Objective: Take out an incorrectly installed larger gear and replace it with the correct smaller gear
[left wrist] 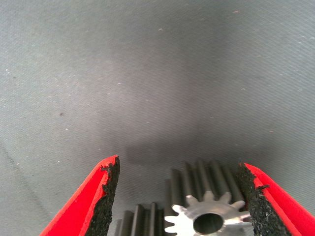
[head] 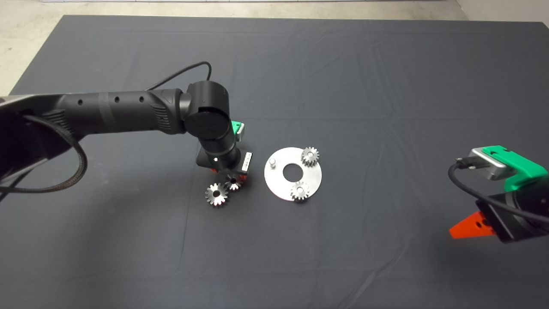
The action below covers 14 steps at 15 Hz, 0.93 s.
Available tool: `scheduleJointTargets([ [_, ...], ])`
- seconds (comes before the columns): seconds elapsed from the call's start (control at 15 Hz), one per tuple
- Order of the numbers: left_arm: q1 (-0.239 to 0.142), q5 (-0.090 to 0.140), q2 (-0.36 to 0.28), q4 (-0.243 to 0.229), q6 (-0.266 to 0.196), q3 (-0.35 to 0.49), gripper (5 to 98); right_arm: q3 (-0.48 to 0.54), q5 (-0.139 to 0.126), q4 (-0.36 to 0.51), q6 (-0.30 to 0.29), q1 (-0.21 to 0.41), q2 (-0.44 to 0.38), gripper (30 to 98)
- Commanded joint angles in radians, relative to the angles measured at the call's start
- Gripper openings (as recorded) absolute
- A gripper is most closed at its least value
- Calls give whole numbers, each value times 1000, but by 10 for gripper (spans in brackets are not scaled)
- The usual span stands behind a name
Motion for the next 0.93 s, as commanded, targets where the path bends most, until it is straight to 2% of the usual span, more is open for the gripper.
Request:
scheduleJointTargets([
  [0.0, -14, 8, 1, 4, 6, -3, 604, 4, -2, -24, 0, 19, 1, 660],
  [0.6, -11, 11, -14, -13, -6, 10, 604, -7, -5, -24, -3, 21, -6, 660],
  [0.87, -11, 10, -11, -40, -29, 22, 604, -7, -5, -24, -3, 21, -5, 660],
])
